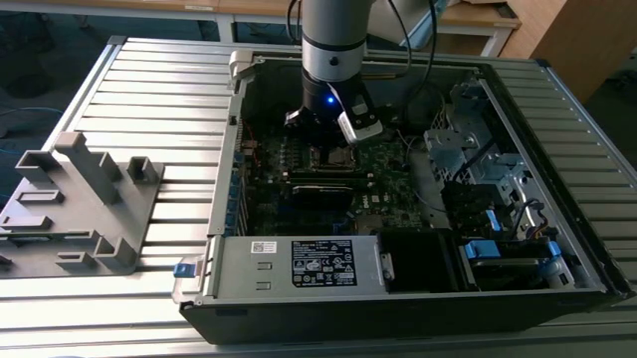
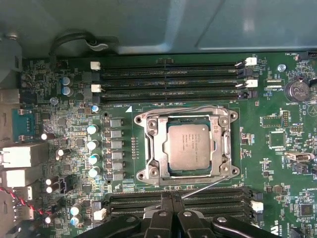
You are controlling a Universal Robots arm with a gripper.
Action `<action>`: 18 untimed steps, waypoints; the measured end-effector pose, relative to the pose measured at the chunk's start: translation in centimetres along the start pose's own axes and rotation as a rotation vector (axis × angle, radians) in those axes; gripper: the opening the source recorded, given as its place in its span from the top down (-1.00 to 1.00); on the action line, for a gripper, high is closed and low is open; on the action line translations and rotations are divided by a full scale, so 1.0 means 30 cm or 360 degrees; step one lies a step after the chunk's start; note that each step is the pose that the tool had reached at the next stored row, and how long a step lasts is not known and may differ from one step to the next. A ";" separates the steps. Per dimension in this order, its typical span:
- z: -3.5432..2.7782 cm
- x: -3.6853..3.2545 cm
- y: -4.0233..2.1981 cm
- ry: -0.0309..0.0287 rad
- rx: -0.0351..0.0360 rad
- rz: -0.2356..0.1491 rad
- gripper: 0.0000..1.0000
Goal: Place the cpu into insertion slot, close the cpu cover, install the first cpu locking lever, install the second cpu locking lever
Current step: 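Install the second cpu locking lever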
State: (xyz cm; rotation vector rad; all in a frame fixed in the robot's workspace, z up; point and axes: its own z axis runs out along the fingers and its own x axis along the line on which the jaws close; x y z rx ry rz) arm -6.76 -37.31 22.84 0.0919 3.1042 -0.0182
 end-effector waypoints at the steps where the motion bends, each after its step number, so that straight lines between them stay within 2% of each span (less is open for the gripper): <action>1: 0.001 0.000 0.000 0.00001 0.0000 0.0000 0.79; 6: 0.015 0.003 0.000 -0.00001 0.0000 0.0000 0.79; 13: 0.016 0.004 0.000 -0.00001 0.0000 0.0000 0.79; 18: 0.020 0.022 -0.001 -0.00008 0.0000 0.0000 0.79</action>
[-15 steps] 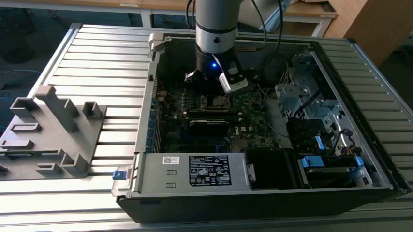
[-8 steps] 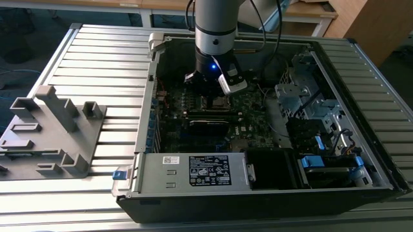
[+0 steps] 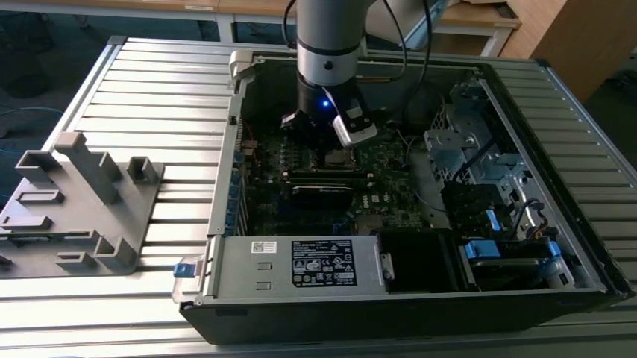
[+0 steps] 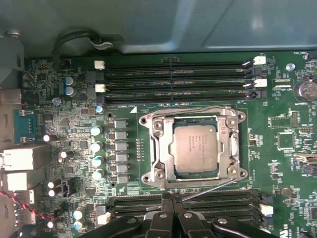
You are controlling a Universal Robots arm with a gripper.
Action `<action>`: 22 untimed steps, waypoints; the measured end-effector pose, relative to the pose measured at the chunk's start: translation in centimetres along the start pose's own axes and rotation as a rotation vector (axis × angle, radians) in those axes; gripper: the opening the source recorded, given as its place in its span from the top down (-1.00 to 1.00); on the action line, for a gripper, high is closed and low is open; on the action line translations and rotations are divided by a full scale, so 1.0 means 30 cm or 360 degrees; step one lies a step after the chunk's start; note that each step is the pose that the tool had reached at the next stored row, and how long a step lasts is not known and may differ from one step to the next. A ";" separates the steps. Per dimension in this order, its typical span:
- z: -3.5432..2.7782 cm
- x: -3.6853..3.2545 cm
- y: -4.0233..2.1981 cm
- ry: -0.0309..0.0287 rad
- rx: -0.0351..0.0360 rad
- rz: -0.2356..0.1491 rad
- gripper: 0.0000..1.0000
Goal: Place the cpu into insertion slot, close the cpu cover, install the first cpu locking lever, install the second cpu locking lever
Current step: 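Install the second cpu locking lever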
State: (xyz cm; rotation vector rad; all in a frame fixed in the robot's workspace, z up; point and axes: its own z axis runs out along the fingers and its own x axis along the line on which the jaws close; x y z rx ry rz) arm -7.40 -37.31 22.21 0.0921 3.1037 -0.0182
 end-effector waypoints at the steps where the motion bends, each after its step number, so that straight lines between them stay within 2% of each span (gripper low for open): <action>1: 0.001 0.002 0.000 0.00000 0.0000 0.0000 0.79; 6: 0.015 0.012 -0.001 -0.00001 0.0000 0.0000 0.79; 22: 0.022 0.020 -0.001 -0.00014 0.0000 0.0000 0.79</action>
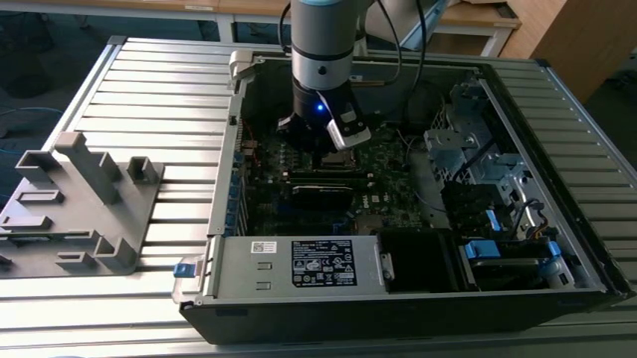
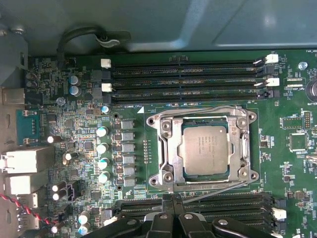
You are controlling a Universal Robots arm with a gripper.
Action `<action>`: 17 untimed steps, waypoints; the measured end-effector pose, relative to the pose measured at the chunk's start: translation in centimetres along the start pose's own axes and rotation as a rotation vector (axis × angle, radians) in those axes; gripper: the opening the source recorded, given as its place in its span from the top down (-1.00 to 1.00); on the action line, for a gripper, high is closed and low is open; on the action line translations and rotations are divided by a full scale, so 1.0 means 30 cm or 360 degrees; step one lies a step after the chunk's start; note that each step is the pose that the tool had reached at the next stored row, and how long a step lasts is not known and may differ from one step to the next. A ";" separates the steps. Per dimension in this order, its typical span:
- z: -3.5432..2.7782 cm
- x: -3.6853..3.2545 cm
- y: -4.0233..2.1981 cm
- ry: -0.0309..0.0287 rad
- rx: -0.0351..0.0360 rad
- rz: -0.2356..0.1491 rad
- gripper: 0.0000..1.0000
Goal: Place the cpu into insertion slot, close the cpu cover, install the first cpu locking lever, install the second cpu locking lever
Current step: 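Install the second cpu locking lever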
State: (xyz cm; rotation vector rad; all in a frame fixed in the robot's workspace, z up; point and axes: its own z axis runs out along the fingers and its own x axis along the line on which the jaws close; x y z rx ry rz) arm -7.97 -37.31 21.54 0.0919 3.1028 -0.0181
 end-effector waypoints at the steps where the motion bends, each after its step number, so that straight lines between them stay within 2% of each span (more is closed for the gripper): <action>1: 0.002 0.000 0.000 -0.00002 -0.0001 0.0000 0.79; 17: 0.014 0.001 0.000 0.00000 0.0000 0.0000 0.79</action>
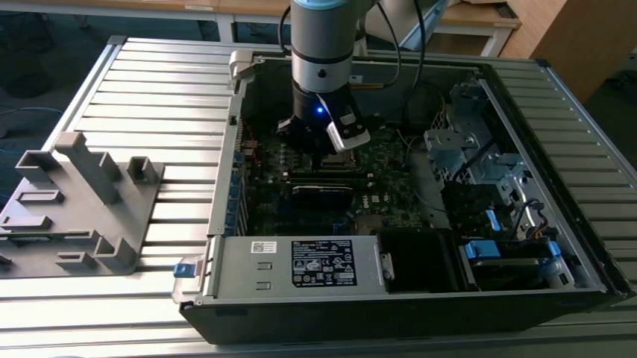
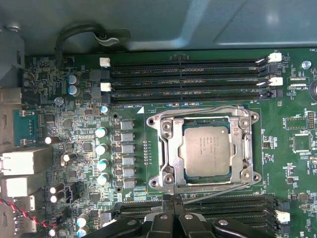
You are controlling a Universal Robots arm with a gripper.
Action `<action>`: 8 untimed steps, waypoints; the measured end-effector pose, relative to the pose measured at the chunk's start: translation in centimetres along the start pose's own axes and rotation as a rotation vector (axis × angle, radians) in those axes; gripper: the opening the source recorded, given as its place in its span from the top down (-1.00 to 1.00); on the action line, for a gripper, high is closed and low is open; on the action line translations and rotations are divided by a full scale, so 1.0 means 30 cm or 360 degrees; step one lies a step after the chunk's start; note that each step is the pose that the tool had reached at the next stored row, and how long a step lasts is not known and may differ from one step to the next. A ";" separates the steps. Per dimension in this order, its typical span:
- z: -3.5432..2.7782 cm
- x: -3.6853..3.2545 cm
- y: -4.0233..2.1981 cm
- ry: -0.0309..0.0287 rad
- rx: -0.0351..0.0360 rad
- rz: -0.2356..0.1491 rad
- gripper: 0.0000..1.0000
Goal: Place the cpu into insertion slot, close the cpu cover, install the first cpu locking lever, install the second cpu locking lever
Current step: 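Install the second cpu locking lever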
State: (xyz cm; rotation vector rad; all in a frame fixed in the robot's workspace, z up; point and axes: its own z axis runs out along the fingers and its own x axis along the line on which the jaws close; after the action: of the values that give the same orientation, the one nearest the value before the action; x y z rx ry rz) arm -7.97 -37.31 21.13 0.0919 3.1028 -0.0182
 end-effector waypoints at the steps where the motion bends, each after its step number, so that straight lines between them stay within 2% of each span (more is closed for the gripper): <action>1: 0.000 0.000 0.000 0.00001 0.0000 0.0000 0.79; 8: 0.002 0.000 0.000 -0.00001 0.0000 0.0000 0.79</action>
State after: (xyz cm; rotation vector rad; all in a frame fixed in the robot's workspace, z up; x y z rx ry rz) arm -7.98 -37.31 21.08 0.0920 3.1027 -0.0181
